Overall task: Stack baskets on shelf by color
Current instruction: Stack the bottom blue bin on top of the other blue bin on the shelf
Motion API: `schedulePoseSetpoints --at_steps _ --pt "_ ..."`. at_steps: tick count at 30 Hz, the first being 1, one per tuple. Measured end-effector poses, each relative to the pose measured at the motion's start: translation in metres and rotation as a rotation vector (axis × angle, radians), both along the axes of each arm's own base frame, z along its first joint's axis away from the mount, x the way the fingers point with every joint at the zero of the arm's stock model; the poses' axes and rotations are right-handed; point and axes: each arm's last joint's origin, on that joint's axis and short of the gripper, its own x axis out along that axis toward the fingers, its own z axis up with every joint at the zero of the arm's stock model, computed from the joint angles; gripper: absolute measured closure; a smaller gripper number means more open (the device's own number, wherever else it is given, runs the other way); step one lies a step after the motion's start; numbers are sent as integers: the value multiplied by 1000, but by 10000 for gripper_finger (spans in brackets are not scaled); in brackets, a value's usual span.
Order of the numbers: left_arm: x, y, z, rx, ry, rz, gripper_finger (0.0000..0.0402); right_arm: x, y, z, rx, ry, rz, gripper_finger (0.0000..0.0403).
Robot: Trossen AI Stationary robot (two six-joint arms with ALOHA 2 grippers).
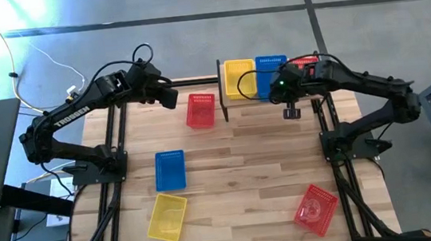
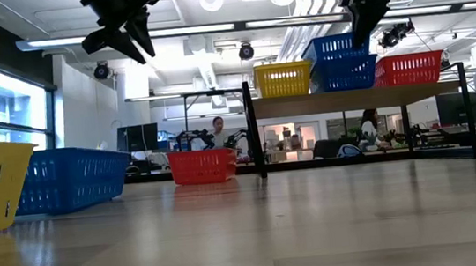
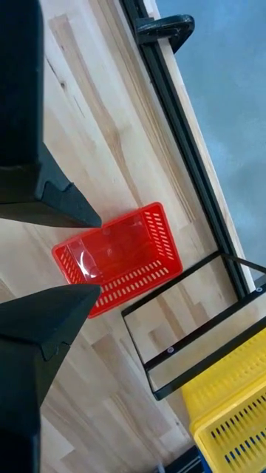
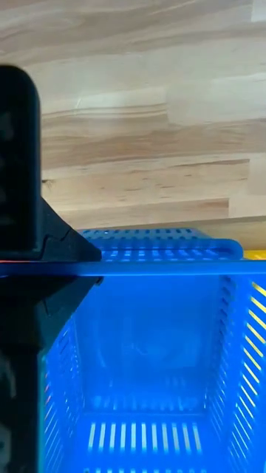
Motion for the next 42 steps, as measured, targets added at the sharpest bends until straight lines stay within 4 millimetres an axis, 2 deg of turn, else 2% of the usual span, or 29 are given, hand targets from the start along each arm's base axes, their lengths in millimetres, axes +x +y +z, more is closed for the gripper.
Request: schedulePoseSetpoints --at_steps 17,34,38,42 --pt "0 0 0 7 8 -15 280 -1 -11 -2 -6 12 -27 402" --pt "0 0 0 5 7 -14 280 0 -10 -2 18 -5 -24 401" --pt "0 0 0 4 5 -15 280 0 -11 -1 8 -23 -63 386" --pt "0 0 0 4 5 -14 280 0 -11 -1 7 -28 -82 347"
